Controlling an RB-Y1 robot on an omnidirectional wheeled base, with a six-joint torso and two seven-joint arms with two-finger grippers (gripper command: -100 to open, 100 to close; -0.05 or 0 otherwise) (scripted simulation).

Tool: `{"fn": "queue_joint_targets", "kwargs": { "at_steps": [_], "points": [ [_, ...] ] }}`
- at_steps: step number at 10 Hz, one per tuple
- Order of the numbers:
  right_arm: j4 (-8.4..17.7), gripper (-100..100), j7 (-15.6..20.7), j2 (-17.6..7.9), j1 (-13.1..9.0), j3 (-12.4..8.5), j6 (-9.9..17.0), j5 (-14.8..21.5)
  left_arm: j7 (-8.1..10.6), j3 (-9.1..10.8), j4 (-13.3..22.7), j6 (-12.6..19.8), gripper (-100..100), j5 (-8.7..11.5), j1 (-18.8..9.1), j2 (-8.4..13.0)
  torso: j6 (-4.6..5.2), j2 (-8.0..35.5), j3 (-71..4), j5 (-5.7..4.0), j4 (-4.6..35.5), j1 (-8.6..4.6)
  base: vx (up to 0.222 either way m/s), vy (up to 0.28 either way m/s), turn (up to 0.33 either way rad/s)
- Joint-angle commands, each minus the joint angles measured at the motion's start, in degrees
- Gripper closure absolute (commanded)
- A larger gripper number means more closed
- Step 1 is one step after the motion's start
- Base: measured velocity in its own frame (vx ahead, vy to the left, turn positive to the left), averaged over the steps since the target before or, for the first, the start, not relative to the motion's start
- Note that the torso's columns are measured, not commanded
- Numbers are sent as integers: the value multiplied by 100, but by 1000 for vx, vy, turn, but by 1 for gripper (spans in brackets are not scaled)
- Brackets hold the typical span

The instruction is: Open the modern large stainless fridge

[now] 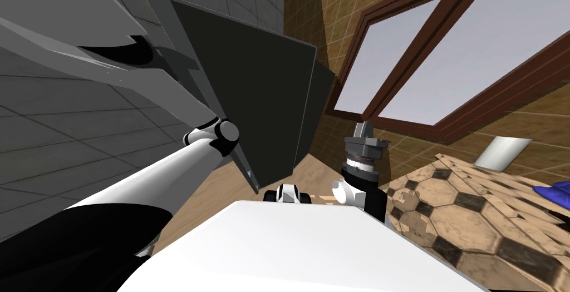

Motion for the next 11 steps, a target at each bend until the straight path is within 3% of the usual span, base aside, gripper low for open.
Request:
{"fn": "queue_joint_targets", "kwargs": {
  "at_steps": [1, 2, 3, 6, 11],
  "points": [
    [0, 0, 0, -1, 1, -1, 0, 0, 97, 212, -53, -85, -100, 45, 214, -80, -26, 5, 4, 52, 2, 112, 16, 174, 21],
    [0, 0, 0, -2, 1, -2, 0, 0, 60, 189, -64, -62, -100, 40, 163, -37, -39, 13, 10, 90, 1, 174, -3, 75, 8],
    [0, 0, 0, -2, 1, -2, 0, 0, 23, 115, 18, 64, -100, -10, -55, 82, -54, 40, 36, 102, 7, 163, 11, 23, 22],
    [0, 0, 0, -1, 2, -1, 0, 0, -48, -5, 159, 267, -100, -84, -372, 249, -61, 124, 92, 60, 56, 104, 39, 14, 3],
    [0, 0, 0, -1, 1, -1, 0, 0, -165, -206, 394, 605, -100, -207, -901, 528, -81, 133, 103, 94, 59, 163, 34, 7, -2]
  ]
}}
